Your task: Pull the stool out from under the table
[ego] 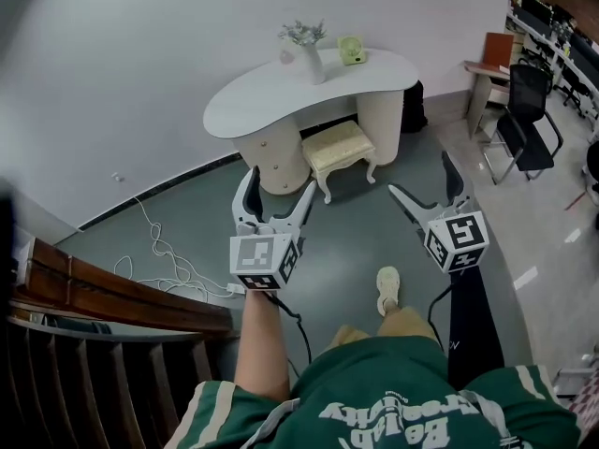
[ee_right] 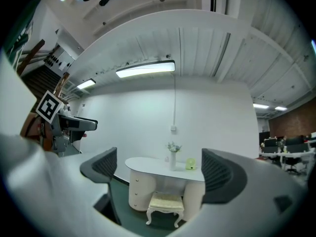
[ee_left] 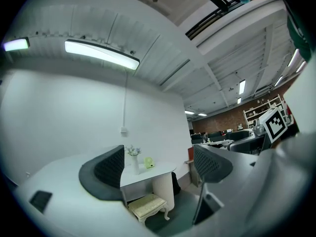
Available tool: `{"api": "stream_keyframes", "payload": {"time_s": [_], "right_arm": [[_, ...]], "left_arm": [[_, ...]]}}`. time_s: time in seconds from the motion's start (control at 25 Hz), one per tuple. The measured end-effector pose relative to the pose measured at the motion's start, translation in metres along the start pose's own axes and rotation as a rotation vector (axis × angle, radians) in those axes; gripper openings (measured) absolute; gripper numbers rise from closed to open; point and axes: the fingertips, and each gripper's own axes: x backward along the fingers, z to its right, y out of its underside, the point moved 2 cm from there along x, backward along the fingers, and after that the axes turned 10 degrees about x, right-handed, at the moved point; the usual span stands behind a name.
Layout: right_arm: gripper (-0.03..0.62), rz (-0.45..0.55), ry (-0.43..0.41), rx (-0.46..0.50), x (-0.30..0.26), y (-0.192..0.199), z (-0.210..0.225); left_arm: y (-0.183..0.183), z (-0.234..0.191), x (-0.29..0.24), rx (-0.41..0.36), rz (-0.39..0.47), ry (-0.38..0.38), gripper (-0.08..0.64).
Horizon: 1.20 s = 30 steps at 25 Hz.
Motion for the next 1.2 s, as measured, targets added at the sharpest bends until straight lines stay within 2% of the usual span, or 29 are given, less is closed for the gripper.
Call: {"api": "stream_keyframes", "payload": {"time_s": [0.32, 0.52, 0.76, 0.96, 1.08, 1.2], "right_arm": [[0.522, 0.023, -0.006, 0.010, -0.059, 0.028, 0.025], [0.511, 0.028, -0.033, -0.008, -0.114, 0.049, 0.058], [0.506, 0.035, -0.083, -0.006, -0.188, 0.064, 0.103], [0.503, 0.040, -0.134, -0.010, -0.259, 0.072, 0.142], [0.495, 0.043, -0.140, -0.025, -0.300, 0.081, 0.160], [0.485, 0.032, -0.169, -0.044, -0.334, 0.095, 0.166]], "left_arm": [[0.023, -0.017, -0.056, 0.006, 0.006, -0.013, 0.445], [0.039, -0.029, -0.116, 0.029, 0.000, -0.023, 0.445], [0.042, -0.044, -0.194, -0.012, -0.002, -0.053, 0.445], [0.041, -0.064, -0.261, -0.036, -0.016, -0.093, 0.440], [0.040, -0.083, -0.293, -0.053, 0.009, -0.148, 0.436], [0.047, -0.103, -0.318, -0.023, 0.012, -0.190, 0.437]]}}
